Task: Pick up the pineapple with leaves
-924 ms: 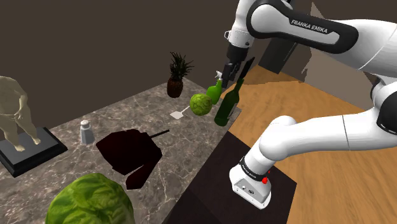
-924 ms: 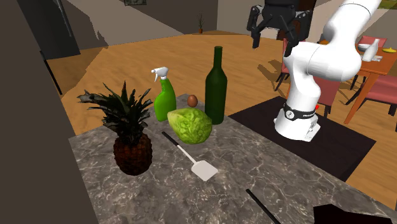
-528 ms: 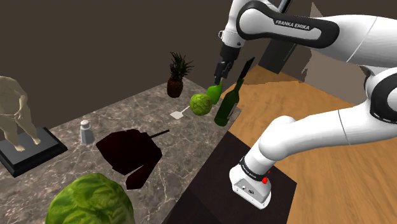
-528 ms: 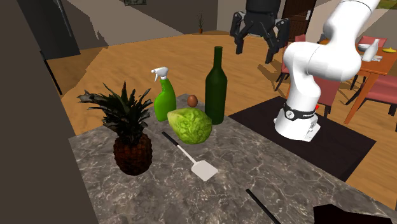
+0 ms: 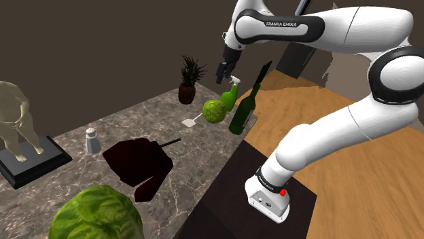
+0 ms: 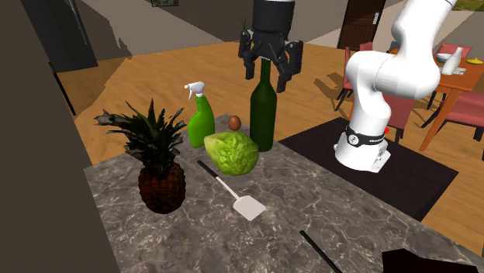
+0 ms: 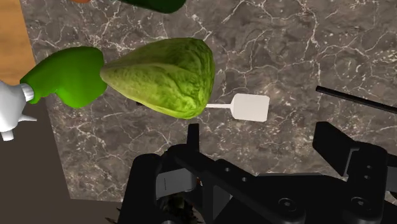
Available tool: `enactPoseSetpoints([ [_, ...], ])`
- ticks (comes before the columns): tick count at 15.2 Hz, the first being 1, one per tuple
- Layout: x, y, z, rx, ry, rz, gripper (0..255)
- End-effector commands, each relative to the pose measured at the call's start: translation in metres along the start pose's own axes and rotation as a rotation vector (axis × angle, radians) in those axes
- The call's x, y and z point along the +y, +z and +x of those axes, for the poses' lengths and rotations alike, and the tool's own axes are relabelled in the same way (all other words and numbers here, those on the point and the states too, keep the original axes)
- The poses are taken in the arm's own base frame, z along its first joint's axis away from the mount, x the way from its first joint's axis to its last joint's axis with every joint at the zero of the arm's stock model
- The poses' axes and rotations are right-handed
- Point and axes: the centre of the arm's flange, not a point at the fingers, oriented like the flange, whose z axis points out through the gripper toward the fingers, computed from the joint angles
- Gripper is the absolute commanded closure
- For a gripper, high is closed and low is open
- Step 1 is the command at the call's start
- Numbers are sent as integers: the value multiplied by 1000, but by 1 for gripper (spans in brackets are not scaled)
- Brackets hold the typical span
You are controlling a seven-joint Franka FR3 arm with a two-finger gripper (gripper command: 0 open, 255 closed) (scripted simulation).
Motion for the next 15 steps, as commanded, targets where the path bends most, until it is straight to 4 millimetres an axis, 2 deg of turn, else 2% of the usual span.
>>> enactPoseSetpoints([
  [1,16,7,21,23,-2,-4,0],
  [13,95,38,134,146,-14,-20,0],
  [15,97,43,137,149,-15,-21,0],
])
